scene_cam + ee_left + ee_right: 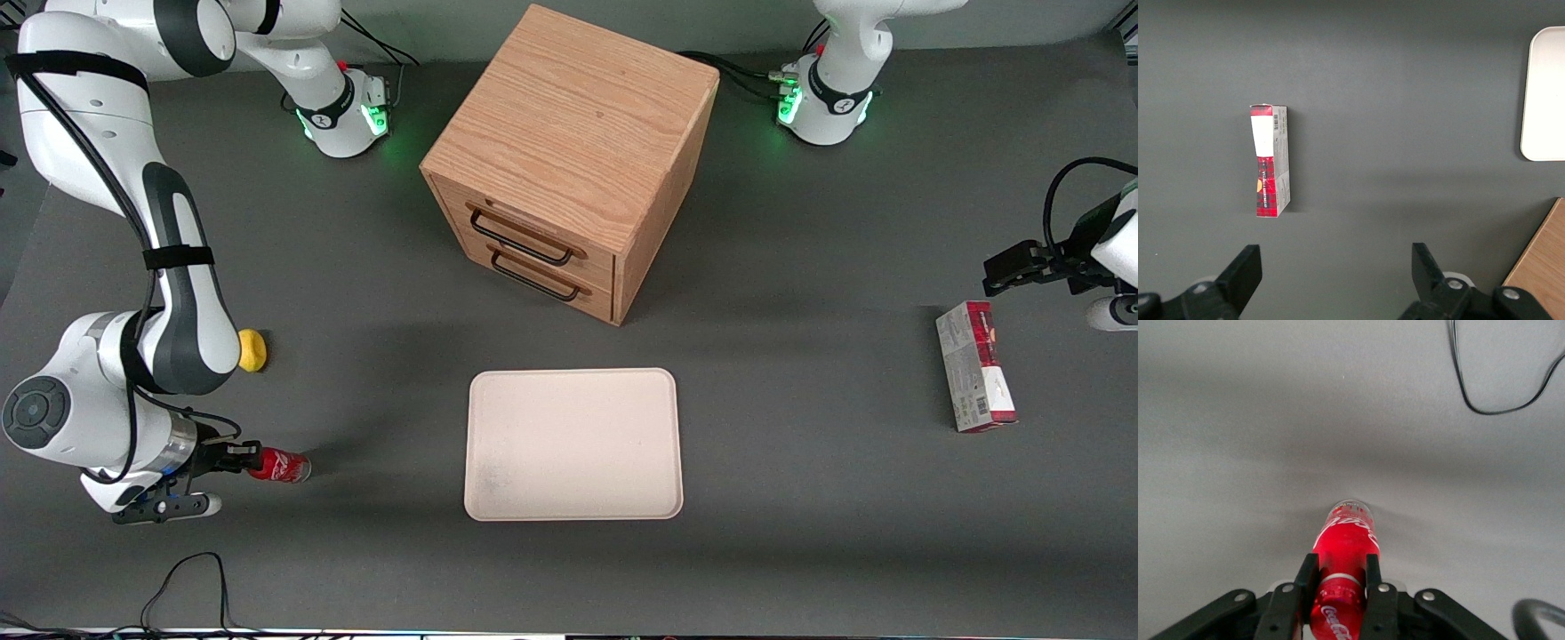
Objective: Place coke bottle on tray
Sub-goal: 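Close the right gripper around the bottle's body, then lift the bottle and carry it toward the cream tray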
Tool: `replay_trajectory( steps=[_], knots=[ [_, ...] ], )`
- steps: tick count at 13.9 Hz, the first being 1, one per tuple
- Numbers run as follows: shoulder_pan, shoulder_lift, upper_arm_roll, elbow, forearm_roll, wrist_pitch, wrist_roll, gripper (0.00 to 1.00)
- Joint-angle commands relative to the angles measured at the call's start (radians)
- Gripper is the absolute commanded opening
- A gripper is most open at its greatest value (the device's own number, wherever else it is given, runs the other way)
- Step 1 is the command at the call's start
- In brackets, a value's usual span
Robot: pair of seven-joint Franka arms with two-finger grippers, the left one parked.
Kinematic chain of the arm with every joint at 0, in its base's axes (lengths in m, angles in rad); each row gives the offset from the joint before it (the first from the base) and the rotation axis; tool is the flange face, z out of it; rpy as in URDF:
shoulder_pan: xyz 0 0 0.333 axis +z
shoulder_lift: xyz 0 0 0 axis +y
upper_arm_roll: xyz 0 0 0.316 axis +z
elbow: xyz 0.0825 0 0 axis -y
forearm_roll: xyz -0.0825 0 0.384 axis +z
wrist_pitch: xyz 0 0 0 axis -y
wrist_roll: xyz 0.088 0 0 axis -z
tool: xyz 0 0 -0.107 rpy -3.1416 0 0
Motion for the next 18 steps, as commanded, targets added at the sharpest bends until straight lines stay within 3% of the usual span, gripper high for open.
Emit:
replay_trajectory(
  steps=[1,5,9,12,18],
  knots=[
    [-0.004,-0.04,0.006,0.128,0.015,-0.181,-0.048,0.12],
    [-0.002,-0.054,0.0,0.417,0.006,-0.563,-0.119,0.1],
    [-0.001,-0.197,0.0,0.433,0.003,-0.694,-0.139,0.1],
    [0.013,-0.22,0.008,0.436,0.003,-0.704,-0.137,0.1],
    [0.249,-0.186,0.014,0.471,-0.016,-0.618,-0.062,0.07]
  ],
)
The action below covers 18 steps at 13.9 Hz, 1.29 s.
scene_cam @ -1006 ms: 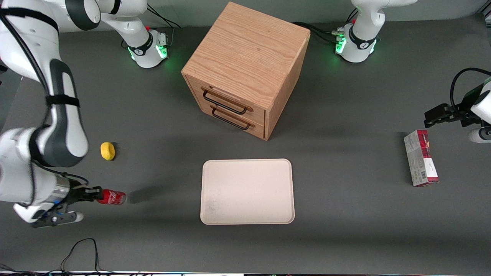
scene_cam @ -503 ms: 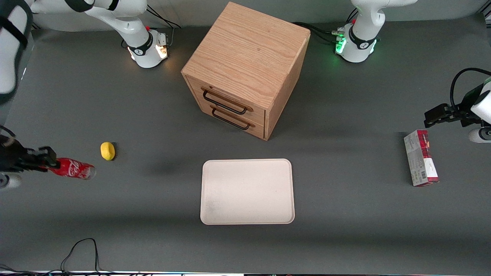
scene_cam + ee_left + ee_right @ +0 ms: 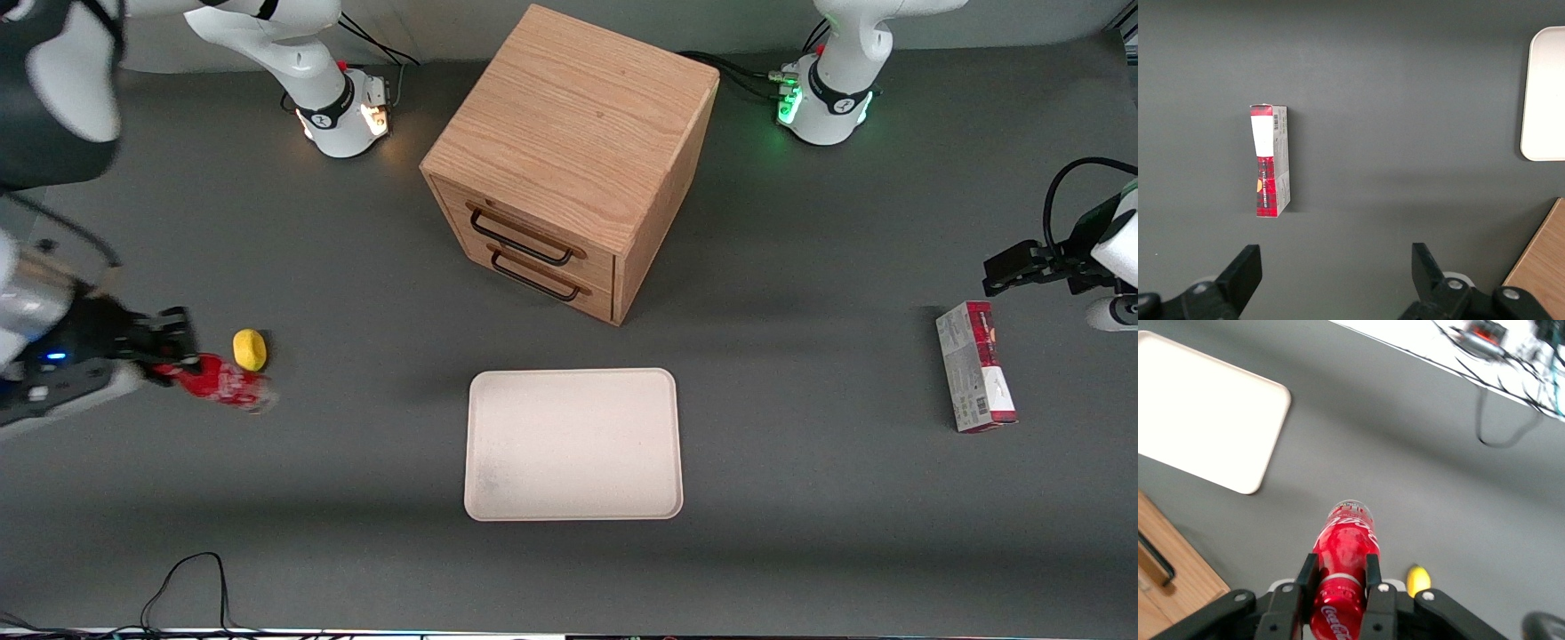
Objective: Place coke bottle on tray
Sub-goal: 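Lift the bottle and carry it toward the cream tray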
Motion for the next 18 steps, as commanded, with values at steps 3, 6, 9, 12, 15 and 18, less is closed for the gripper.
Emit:
replay_trajectory(
  steps=[3,6,9,12,15,18],
  knots=[
    [0.203,0.044,-0.007,0.036,-0.041,0.041,0.064,0.07],
    [0.287,0.07,-0.005,0.036,-0.057,0.076,0.11,0.07],
    [0.309,0.105,-0.003,0.036,-0.055,0.127,0.11,0.07],
    [0.304,0.205,-0.007,0.033,-0.055,0.237,0.104,0.07],
    [0.297,0.31,-0.007,0.026,-0.055,0.366,0.107,0.07],
    [0.292,0.39,-0.007,0.022,-0.049,0.463,0.109,0.07]
  ],
)
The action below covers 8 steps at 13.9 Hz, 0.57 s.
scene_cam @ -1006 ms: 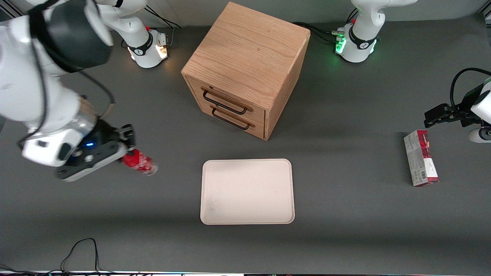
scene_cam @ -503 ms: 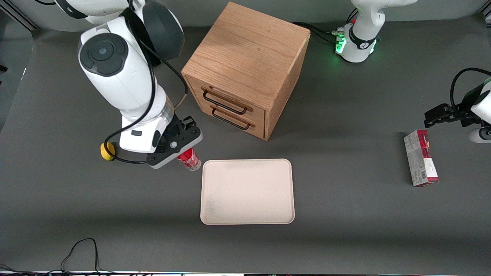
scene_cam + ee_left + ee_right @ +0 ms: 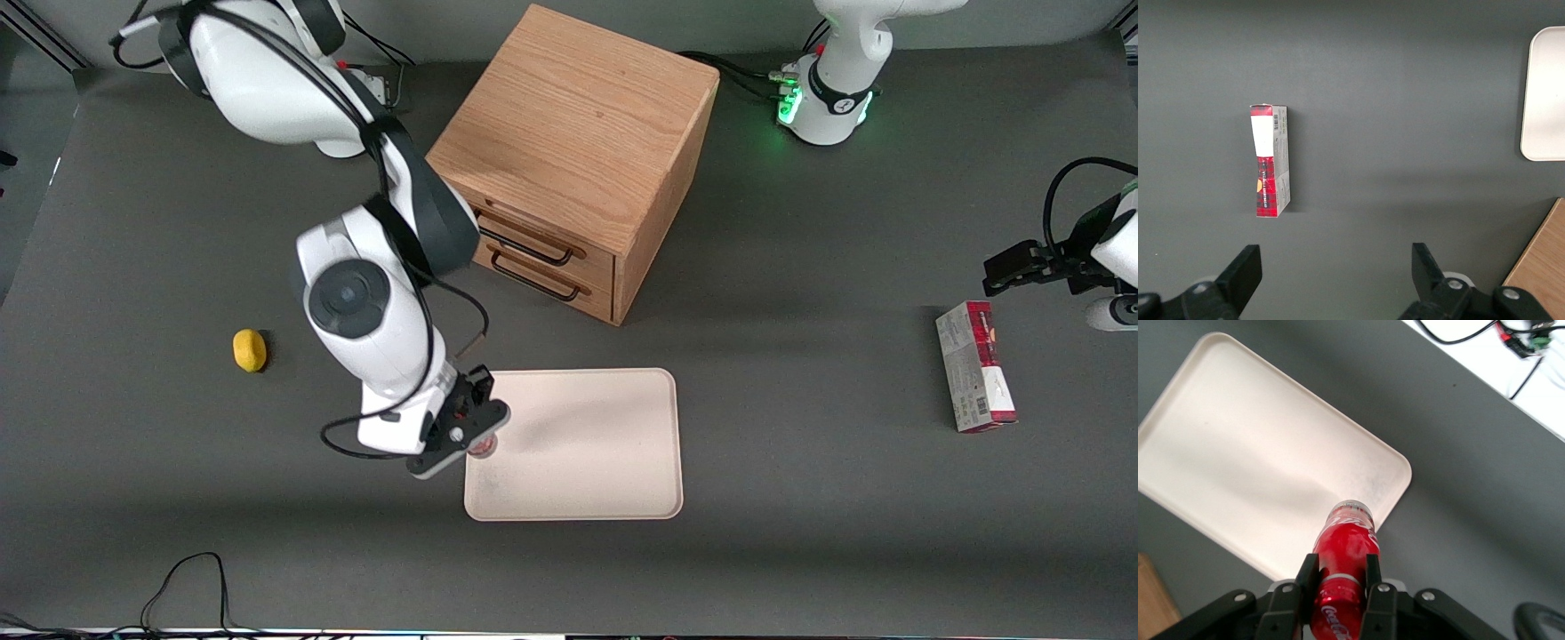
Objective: Place coke bottle on tray
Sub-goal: 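Lift the bottle and carry it toward the cream tray, then lower the bottle onto the tray and stand it upright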
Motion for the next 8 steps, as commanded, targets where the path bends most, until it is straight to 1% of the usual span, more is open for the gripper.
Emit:
replay_trajectory(
  steps=[1,4,6,7,8],
  knots=[
    [0.001,0.053,-0.002,0.027,-0.004,0.06,0.009,0.07],
    [-0.005,0.091,-0.005,0.026,-0.004,0.076,0.006,0.07],
    [-0.01,0.105,-0.007,0.023,-0.006,0.123,0.009,0.08],
    [-0.01,0.11,-0.007,0.025,-0.006,0.126,0.011,0.09],
    [-0.011,0.114,-0.007,0.023,-0.006,0.126,0.009,0.13]
  ],
)
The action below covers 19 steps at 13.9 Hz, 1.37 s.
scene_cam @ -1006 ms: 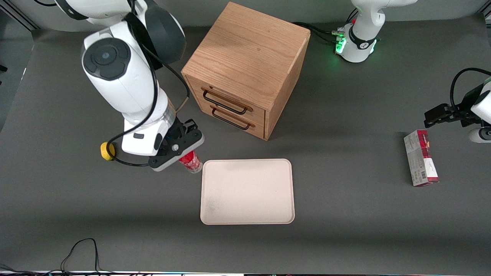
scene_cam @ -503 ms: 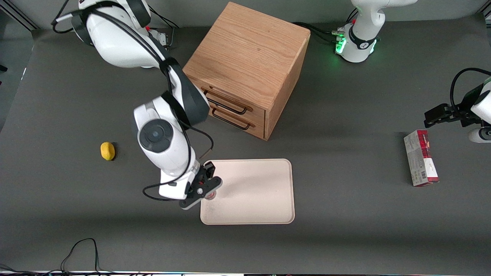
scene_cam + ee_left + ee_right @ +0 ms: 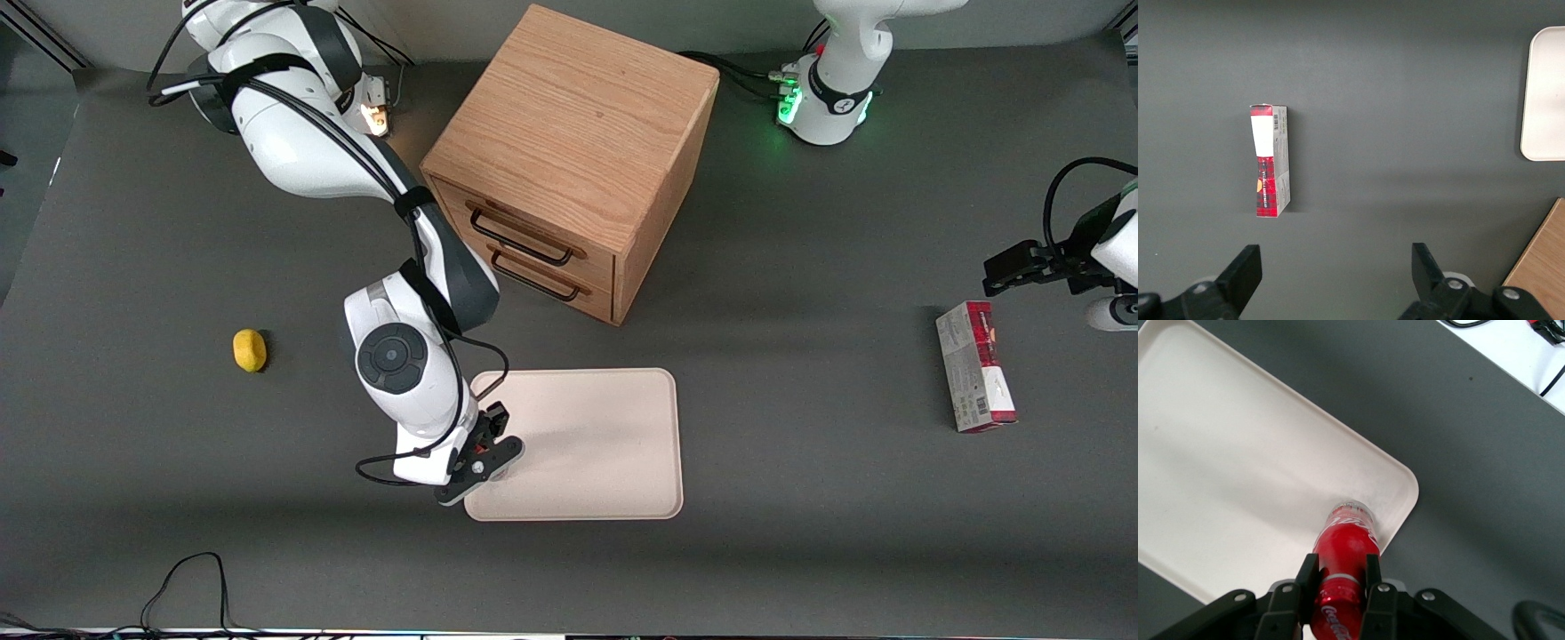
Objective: Place coke bottle on tray
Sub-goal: 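Lower the bottle onto the tray and stand it upright, then open the right gripper and release the bottle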
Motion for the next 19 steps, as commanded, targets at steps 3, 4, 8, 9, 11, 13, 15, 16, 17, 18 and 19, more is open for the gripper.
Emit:
replay_trajectory(
  steps=[3,4,8,9,11,13,15,16,17,18,19],
  knots=[
    [-0.001,0.019,0.0,0.016,-0.004,0.022,0.023,0.85],
    [-0.003,0.019,0.0,0.016,-0.003,0.022,0.043,1.0],
    [0.0,-0.018,0.001,0.018,0.0,0.01,0.068,1.0],
    [0.002,-0.04,0.003,0.018,0.003,0.004,0.068,1.0],
    [0.002,-0.092,0.003,0.019,0.0,-0.077,0.068,1.0],
    [0.01,-0.162,0.001,0.018,-0.007,-0.156,0.069,1.0],
    [0.008,-0.233,-0.002,0.018,-0.012,-0.251,0.069,1.0],
    [0.006,-0.269,-0.003,0.018,-0.012,-0.298,0.069,1.0],
    [0.006,-0.305,-0.003,0.018,-0.018,-0.34,0.069,1.0],
    [0.005,-0.337,-0.005,0.018,-0.029,-0.387,0.069,1.0],
    [0.0,-0.368,-0.011,0.018,-0.029,-0.429,0.069,1.0]
  ],
)
